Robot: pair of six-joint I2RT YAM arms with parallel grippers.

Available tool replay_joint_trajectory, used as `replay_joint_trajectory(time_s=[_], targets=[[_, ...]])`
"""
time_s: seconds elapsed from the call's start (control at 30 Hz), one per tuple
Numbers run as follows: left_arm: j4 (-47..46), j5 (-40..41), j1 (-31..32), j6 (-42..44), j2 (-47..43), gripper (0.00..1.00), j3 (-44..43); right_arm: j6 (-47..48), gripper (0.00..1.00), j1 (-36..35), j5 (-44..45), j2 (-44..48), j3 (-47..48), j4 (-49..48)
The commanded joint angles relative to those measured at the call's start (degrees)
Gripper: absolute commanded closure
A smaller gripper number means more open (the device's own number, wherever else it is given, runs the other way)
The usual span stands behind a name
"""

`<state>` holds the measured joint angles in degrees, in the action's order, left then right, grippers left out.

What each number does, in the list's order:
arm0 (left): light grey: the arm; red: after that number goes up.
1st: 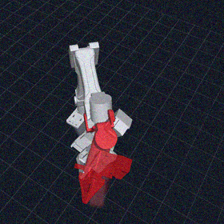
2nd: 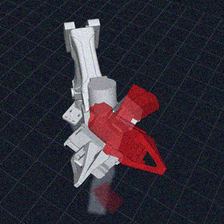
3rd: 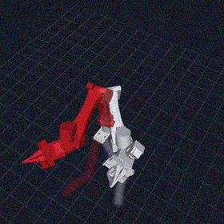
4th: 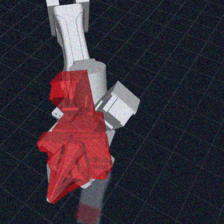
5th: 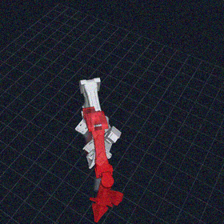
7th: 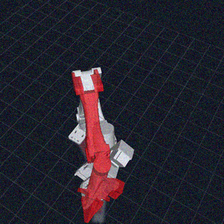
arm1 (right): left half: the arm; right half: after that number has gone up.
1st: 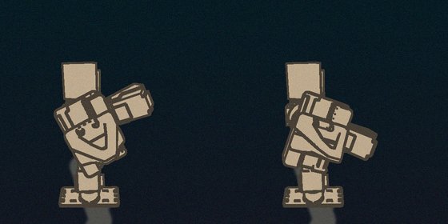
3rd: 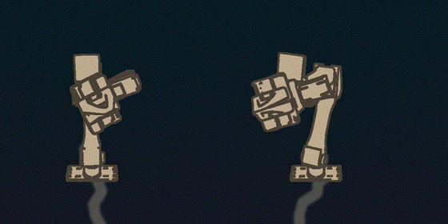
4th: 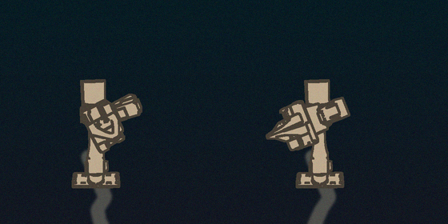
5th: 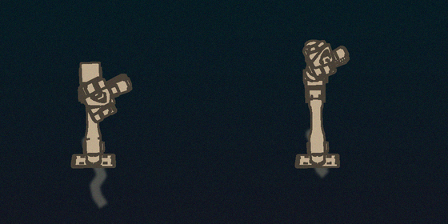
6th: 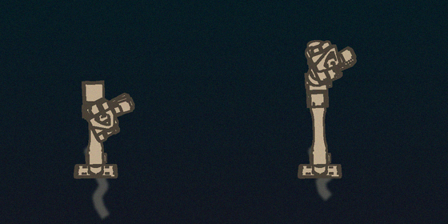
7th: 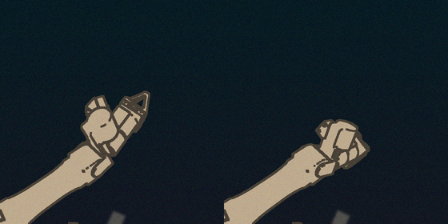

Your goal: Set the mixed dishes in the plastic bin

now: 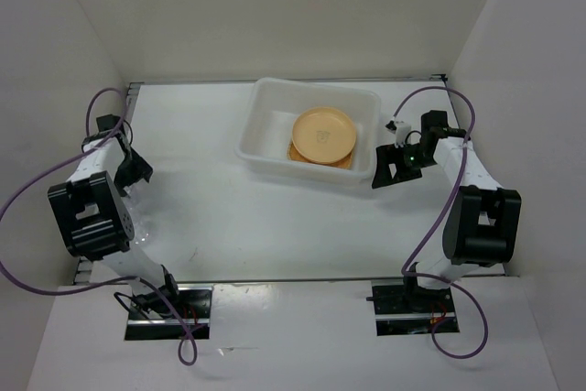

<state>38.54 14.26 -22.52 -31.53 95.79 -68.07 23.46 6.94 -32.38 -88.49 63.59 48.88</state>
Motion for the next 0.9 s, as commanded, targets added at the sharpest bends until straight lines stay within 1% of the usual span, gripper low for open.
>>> replay_joint_trajectory(time_s=[0.0, 0.03, 0.1, 0.13, 0.17, 0.2, 0.23, 0.33, 0.4, 0.5, 0.53, 0.57, 0.6, 0.63, 0.67, 0.7, 0.77, 0.8, 0.87], targets=[[-1.5, 0.2, -0.1, 0.4, -1.1, 0.31, 0.4, 0.6, 0.12, 0.4, -1.3, 0.1, 0.8, -0.6], [-1.5, 0.2, -0.1, 0.4, -1.9, 0.43, 0.4, 0.6, 0.12, 0.4, -1.3, 0.1, 0.8, -0.6], [-1.5, -0.5, -0.1, -1.0, -5.2, 0.69, -0.1, 0.6, 0.12, 0.4, -1.3, 0.1, 0.3, -0.6], [-1.5, -1.2, -0.1, -1.5, -7.9, 0.89, -0.1, 0.6, 0.12, 0.4, -1.3, 0.1, 0.3, -0.6], [-1.5, -1.7, -0.1, -2.0, -9.2, 0.96, -0.8, 0.6, 0.12, 0.4, -1.3, 0.1, 0.3, -0.6], [-1.5, -2.2, -0.1, -3.2, -10.7, 1.00, -1.4, 0.6, 0.12, 0.4, -1.3, 0.1, 0.3, -0.6], [-1.5, -3.0, -0.1, -3.8, -13.5, 1.00, -1.4, 0.6, 0.12, 0.4, -1.3, 0.1, 0.3, -0.6], [-1.5, -3.5, -0.1, -6.7, -17.2, 1.00, -4.6, 0.6, 0.12, 0.4, -1.3, 0.1, 0.3, -0.6], [0.8, -4.1, -0.1, -8.5, -16.7, 1.00, -8.9, 0.6, 0.12, 0.4, -1.3, 0.1, 0.3, -0.6], [-0.8, -9.8, -0.1, -10.4, -14.7, 1.00, -11.6, 0.6, 0.12, 0.4, -1.3, 0.1, 0.3, -0.6], [-3.4, -15.2, -0.1, -10.9, -14.1, 1.00, -13.0, 0.6, 0.12, 0.4, -1.3, 0.1, 0.3, -0.6], [-5.5, -18.6, 0.9, -10.9, -13.4, 1.00, -13.6, 0.6, 0.12, 0.4, -1.3, 0.1, 0.3, -0.6], [-9.8, -22.2, 1.7, -11.6, -12.0, 1.00, -14.3, 0.6, 0.12, 0.4, -1.3, 0.1, 0.3, -0.6], [-10.8, -24.7, 2.8, -12.5, -11.2, 1.00, -15.5, 0.6, 0.12, 0.4, -1.3, 0.1, 0.3, -0.6], [-11.6, -27.4, 4.1, -12.5, -10.2, 1.00, -19.6, 0.6, 0.12, 0.4, -1.3, 0.1, 0.3, -0.6], [-11.6, -28.0, 7.4, -12.5, -8.1, 1.00, -22.0, 0.6, 0.12, 0.4, -1.3, 0.1, 0.3, -0.6], [-11.4, -29.1, 10.7, -9.5, -5.3, 1.00, -27.4, 0.6, 0.12, 0.4, -1.3, 0.9, 0.3, -0.6], [-9.9, -29.9, 13.9, -8.1, -1.8, 1.00, -33.1, 0.6, 0.12, 0.4, -1.3, 1.5, 0.3, -0.6], [-7.5, -30.5, 17.4, -4.1, 2.1, 1.00, -38.9, 0.6, 0.12, 0.4, -1.3, 2.4, 0.3, -0.6]])
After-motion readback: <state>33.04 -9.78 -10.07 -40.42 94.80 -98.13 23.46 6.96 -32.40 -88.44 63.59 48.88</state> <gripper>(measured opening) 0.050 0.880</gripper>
